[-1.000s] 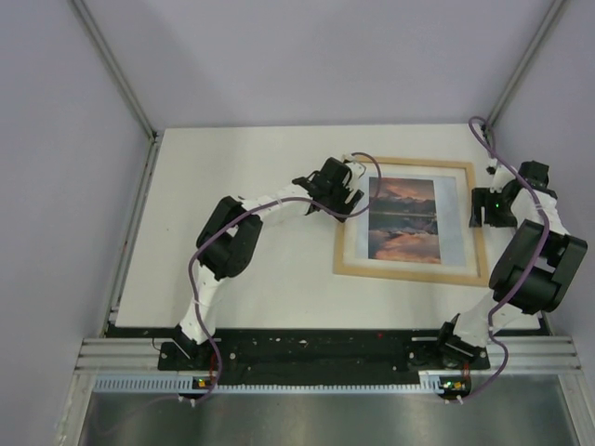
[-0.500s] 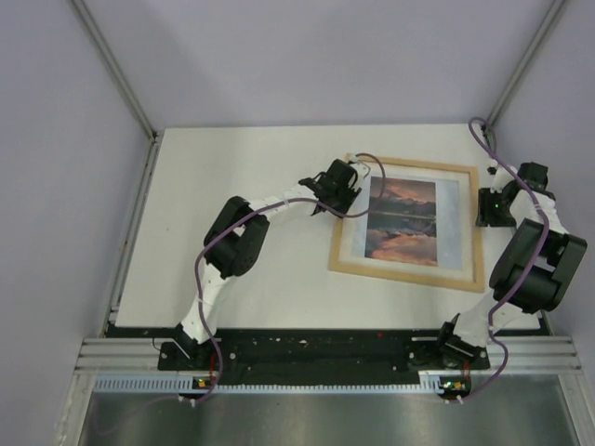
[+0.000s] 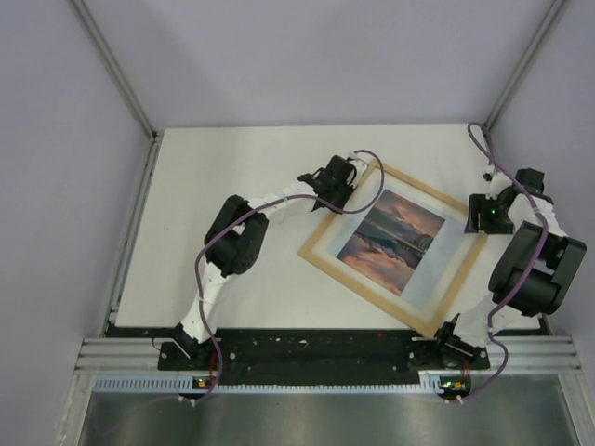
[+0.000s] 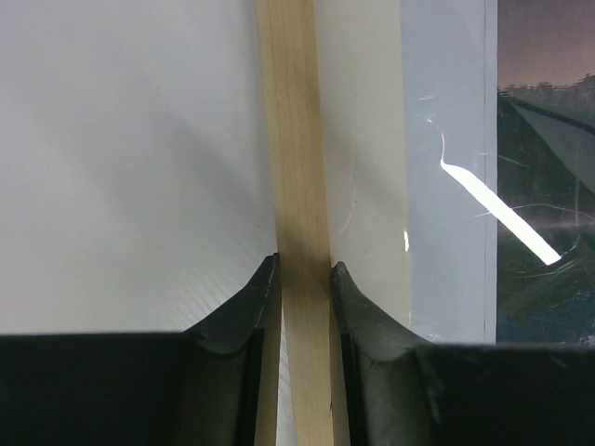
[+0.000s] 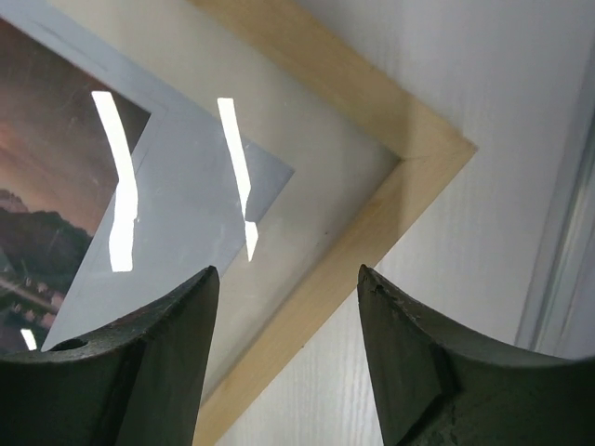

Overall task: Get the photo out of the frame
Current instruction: Adjust the photo frame at the center of the board.

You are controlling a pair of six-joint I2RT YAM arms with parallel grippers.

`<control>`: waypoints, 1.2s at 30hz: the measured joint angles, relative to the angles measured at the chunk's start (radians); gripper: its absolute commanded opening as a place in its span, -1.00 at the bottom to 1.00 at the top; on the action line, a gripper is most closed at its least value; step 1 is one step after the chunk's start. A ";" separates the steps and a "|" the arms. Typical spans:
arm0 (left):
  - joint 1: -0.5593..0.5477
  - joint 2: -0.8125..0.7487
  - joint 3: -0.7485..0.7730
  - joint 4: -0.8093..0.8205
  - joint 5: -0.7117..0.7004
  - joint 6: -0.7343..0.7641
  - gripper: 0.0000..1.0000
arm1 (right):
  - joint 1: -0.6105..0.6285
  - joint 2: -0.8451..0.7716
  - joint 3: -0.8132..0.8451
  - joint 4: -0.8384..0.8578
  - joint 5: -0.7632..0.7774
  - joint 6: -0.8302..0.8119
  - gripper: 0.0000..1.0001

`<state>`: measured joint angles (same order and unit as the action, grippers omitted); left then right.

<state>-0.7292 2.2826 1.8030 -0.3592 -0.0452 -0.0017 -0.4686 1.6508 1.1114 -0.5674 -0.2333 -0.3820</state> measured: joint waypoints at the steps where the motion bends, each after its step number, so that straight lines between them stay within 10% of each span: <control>1: -0.001 0.000 0.001 -0.002 -0.004 0.000 -0.72 | 0.000 -0.009 -0.017 -0.008 -0.009 0.001 0.23; 22: -0.016 0.013 0.025 -0.026 -0.102 -0.094 -0.74 | 0.000 -0.308 -0.188 -0.182 0.055 -0.001 0.35; 30: -0.016 0.015 0.031 -0.034 -0.102 -0.101 -0.74 | -0.004 -0.083 -0.185 -0.183 0.056 0.018 0.34; 36: -0.015 0.015 0.032 -0.035 -0.102 -0.103 -0.75 | -0.004 -0.013 -0.145 -0.182 0.066 0.054 -0.09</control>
<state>-0.7441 2.2978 1.8347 -0.3943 -0.1471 -0.1051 -0.4725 1.6375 0.9665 -0.7494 -0.1669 -0.3279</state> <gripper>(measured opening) 0.256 0.604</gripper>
